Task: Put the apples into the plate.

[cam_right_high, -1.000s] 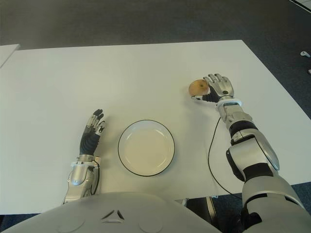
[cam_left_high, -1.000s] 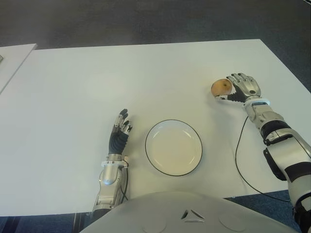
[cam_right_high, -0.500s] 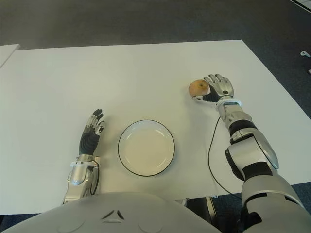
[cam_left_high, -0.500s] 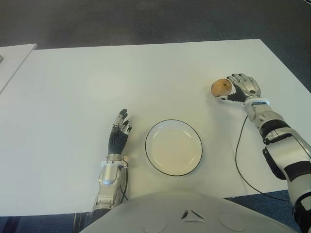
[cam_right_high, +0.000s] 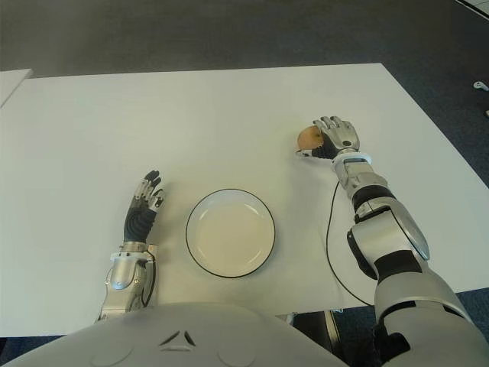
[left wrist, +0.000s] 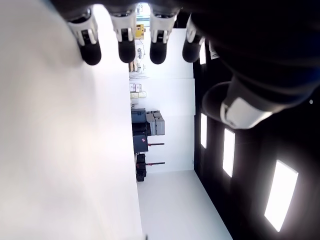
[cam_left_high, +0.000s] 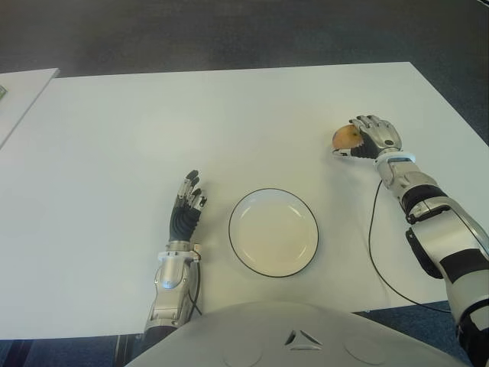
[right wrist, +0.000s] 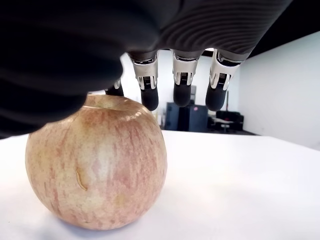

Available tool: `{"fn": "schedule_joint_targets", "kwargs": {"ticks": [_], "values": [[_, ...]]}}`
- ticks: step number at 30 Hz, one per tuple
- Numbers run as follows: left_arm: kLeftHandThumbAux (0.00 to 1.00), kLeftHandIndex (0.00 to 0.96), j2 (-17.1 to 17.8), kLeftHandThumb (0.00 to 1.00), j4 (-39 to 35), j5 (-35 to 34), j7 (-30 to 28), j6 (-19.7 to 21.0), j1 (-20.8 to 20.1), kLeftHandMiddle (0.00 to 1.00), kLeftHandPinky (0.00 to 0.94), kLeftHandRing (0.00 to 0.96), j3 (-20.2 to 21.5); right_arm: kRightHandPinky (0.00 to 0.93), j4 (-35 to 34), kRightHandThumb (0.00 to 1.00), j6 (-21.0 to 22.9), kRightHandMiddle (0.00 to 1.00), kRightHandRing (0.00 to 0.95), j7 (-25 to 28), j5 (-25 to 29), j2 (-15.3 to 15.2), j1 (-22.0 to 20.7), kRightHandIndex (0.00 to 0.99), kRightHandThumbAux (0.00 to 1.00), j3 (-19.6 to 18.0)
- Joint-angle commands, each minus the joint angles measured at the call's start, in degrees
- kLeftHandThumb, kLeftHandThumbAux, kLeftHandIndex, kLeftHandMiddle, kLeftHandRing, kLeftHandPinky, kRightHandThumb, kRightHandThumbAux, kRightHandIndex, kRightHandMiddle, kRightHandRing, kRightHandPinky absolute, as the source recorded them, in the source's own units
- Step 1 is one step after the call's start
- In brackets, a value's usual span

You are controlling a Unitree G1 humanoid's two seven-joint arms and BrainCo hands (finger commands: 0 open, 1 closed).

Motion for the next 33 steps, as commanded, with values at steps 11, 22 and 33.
{"fn": "schedule_joint_targets", "kwargs": {"ticks": [11, 22, 33], "values": [[0.481, 0.028, 0.02, 0.070, 6.37, 1.39, 1.93, 2.53, 2.59, 0.019, 0.001, 0.000, 0.09, 0.000, 1.45, 0.304, 1.65, 0.000, 0.000, 1.49, 1.27, 3.95, -1.70, 0.000, 0.299, 0.31], [0.483, 0.027, -0.11, 0.067, 4.95, 2.06, 2.51, 2.66, 3.46, 0.019, 0.003, 0.000, -0.54, 0.000, 1.99, 0.300, 1.95, 0.000, 0.000, 1.53, 2.24, 5.31, -2.53, 0.000, 0.335, -0.19], [0.498, 0.027, 0.00, 0.063, 3.56, 2.09, 2.62, 3.01, 4.34, 0.012, 0.003, 0.000, -0.42, 0.000, 2.10, 0.342, 1.67, 0.045, 0.019, -0.06, 3.19, 5.62, -2.60, 0.025, 0.353, -0.23]]}}
